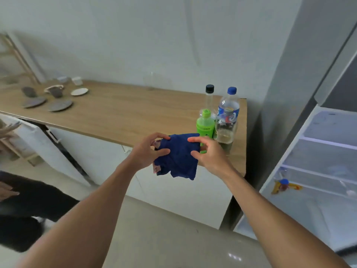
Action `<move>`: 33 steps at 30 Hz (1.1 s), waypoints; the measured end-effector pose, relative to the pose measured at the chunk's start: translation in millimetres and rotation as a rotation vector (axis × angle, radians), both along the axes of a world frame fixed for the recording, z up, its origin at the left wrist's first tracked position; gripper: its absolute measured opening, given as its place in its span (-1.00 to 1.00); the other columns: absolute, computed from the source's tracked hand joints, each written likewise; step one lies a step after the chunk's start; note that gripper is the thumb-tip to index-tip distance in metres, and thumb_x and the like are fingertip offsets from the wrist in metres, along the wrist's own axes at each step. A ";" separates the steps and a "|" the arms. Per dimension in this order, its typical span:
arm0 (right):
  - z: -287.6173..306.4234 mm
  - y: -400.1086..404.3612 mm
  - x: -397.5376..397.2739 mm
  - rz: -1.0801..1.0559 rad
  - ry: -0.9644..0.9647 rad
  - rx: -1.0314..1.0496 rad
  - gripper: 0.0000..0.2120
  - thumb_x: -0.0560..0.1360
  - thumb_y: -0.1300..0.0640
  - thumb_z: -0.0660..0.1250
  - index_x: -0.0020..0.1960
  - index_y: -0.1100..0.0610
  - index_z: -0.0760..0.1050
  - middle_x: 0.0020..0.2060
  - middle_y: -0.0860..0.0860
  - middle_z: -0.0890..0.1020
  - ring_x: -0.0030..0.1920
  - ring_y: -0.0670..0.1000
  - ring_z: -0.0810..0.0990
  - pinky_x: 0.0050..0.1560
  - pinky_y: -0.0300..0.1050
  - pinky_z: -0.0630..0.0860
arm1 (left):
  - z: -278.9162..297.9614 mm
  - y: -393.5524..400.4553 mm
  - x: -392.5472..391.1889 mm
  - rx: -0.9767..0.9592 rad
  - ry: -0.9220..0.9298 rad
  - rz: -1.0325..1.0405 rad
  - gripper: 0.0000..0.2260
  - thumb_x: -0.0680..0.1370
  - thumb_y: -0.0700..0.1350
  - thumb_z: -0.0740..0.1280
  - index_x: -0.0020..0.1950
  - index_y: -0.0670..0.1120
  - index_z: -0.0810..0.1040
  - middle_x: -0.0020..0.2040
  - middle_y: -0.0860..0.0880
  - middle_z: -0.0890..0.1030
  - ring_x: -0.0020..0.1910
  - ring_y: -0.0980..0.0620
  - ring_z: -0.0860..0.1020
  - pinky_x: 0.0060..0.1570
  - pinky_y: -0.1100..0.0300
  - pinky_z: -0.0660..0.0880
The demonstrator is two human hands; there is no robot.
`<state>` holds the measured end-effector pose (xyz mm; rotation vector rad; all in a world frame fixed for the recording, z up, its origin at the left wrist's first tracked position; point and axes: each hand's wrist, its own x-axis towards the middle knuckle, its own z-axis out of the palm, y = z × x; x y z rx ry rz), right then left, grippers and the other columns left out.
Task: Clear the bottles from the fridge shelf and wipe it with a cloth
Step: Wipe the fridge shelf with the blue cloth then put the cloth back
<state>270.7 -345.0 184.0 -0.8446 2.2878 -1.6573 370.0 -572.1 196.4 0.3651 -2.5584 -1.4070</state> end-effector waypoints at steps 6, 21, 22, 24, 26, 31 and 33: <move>-35.9 -92.9 -55.3 -0.031 -0.025 0.040 -0.56 0.46 0.36 0.33 0.24 -0.02 0.58 0.16 -0.11 0.57 0.03 -0.09 0.62 0.01 -0.28 0.54 | -20.3 -87.7 -66.8 -0.069 -0.089 -0.028 -0.70 0.51 -0.14 0.52 0.13 0.20 0.61 -0.14 -0.02 0.71 -0.19 0.01 0.66 -0.16 0.14 0.60; -122.9 -208.1 -178.2 -0.406 -0.030 0.389 -0.57 0.50 0.32 0.24 0.32 0.05 0.54 0.23 0.06 0.50 0.24 0.13 0.48 0.29 -0.02 0.42 | -116.4 -165.0 -219.4 -0.174 -0.175 -0.035 -0.68 0.59 -0.15 0.43 0.31 0.10 0.56 0.04 0.01 0.53 -0.49 0.08 0.56 -0.45 0.20 0.55; -126.4 -209.1 -177.8 -0.415 -0.019 0.413 -0.59 0.51 0.28 0.25 0.32 0.05 0.54 0.22 0.07 0.47 0.24 0.15 0.46 0.29 0.03 0.42 | -119.7 -163.3 -219.3 -0.192 -0.167 -0.025 -0.67 0.59 -0.14 0.43 0.33 0.10 0.55 0.03 0.03 0.54 -0.47 0.14 0.56 -0.41 0.23 0.55; -131.0 -209.2 -174.0 -0.440 0.021 0.447 -0.61 0.53 0.24 0.26 0.33 0.06 0.54 0.21 0.09 0.43 0.24 0.17 0.44 0.28 0.07 0.41 | -123.9 -160.0 -216.7 -0.249 -0.168 -0.020 -0.62 0.59 -0.07 0.42 0.39 0.15 0.50 0.07 0.06 0.57 -0.18 0.22 0.60 -0.08 0.22 0.58; -133.8 -207.6 -168.4 -0.446 0.073 0.489 -0.60 0.56 0.17 0.27 0.38 0.06 0.52 0.23 0.10 0.43 0.23 0.19 0.43 0.28 0.09 0.40 | -125.5 -157.0 -211.2 -0.283 -0.214 0.003 -0.55 0.57 0.05 0.37 0.46 0.25 0.40 0.15 0.03 0.57 0.13 0.03 0.56 0.21 0.04 0.51; -120.4 -199.3 -142.0 -0.385 0.104 0.450 -0.48 0.62 -0.06 0.22 0.53 0.10 0.34 0.42 0.12 0.39 0.36 0.18 0.39 0.34 0.09 0.38 | -115.3 -145.4 -185.3 -0.312 -0.300 0.066 -0.40 0.53 0.21 0.27 0.56 0.21 0.26 0.38 0.00 0.55 0.39 -0.13 0.44 0.38 -0.11 0.37; -106.2 -192.1 -122.2 -0.341 0.056 0.324 -0.49 0.64 -0.04 0.22 0.54 0.10 0.33 0.42 0.09 0.44 0.37 0.11 0.43 0.34 0.01 0.39 | -99.1 -131.9 -169.2 -0.297 -0.253 0.055 -0.44 0.58 0.08 0.33 0.57 0.09 0.31 0.41 0.00 0.56 0.40 -0.10 0.47 0.36 -0.05 0.39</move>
